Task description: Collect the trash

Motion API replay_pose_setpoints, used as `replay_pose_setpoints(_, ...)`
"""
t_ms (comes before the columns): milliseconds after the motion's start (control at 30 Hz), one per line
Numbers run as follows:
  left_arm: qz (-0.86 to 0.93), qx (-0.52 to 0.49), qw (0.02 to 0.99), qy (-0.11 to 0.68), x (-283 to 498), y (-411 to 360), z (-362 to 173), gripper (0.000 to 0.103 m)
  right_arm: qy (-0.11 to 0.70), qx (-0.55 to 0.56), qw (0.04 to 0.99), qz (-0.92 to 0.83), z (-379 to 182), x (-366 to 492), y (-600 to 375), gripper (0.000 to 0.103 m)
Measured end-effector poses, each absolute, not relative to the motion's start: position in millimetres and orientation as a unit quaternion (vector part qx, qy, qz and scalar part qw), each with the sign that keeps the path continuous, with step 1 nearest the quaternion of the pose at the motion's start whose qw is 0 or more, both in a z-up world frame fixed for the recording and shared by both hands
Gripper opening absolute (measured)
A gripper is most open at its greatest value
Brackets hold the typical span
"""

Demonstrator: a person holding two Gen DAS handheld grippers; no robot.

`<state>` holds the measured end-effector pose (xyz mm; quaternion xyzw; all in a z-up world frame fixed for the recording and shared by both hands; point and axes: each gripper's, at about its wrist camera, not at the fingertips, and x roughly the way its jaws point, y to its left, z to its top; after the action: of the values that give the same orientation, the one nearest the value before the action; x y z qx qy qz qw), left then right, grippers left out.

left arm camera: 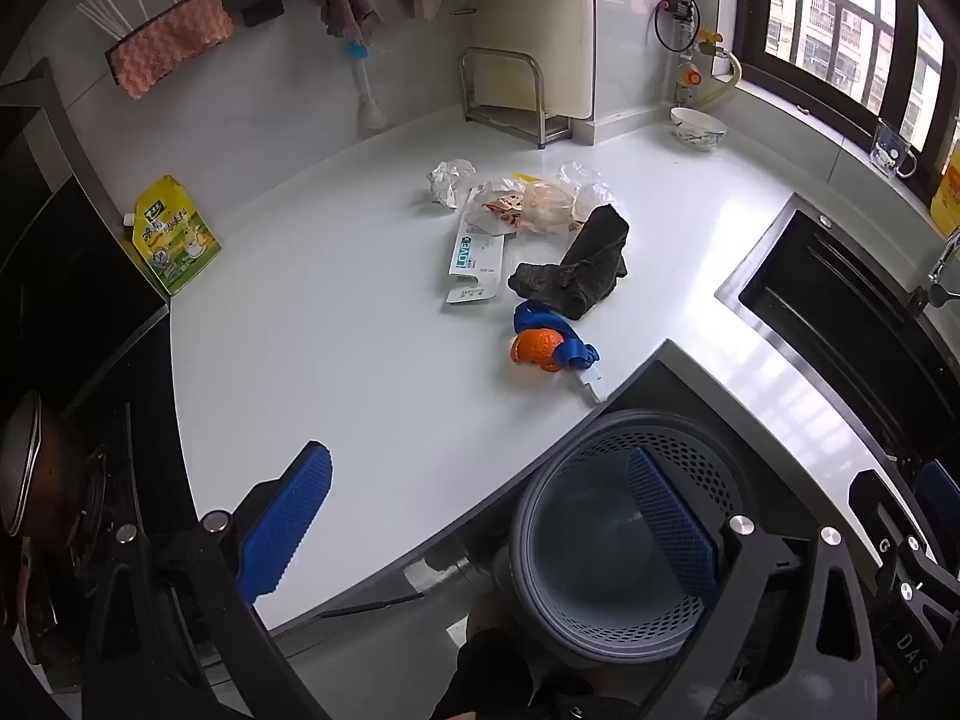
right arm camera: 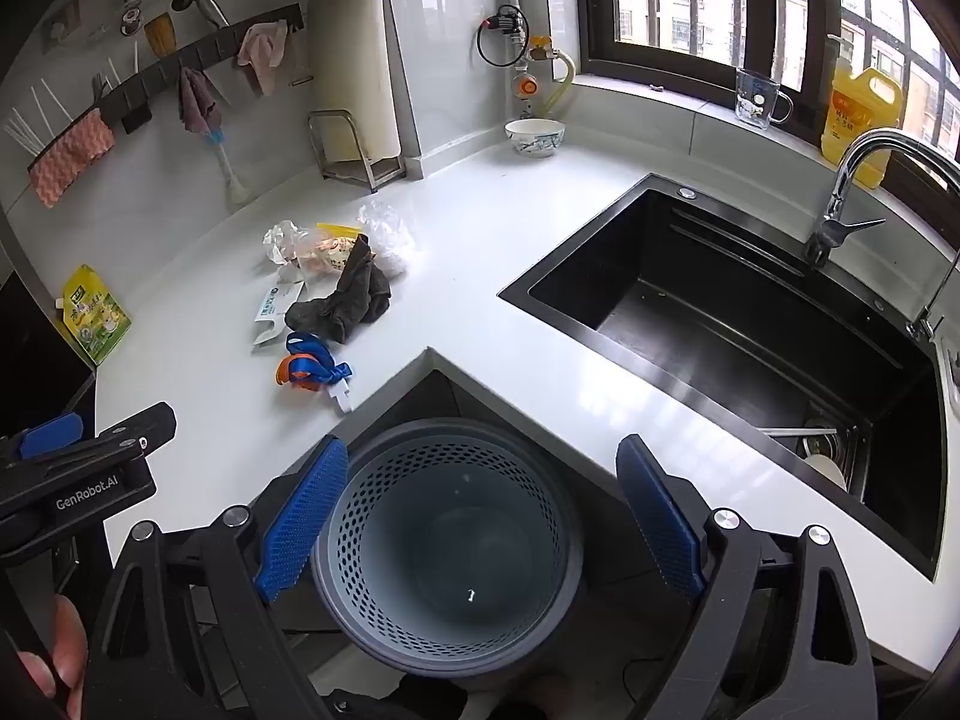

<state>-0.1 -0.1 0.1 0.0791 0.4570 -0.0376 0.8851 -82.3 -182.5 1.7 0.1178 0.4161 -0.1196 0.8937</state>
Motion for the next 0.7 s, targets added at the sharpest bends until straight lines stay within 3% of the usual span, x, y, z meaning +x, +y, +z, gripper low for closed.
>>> replay_pose_setpoints(700,-0.037,0.076,0.885,0.458,1.2,3.6,7.7,0.097,0.409,0.117,0.897,-0.121,10.7,-84.1,-187.2,0.087)
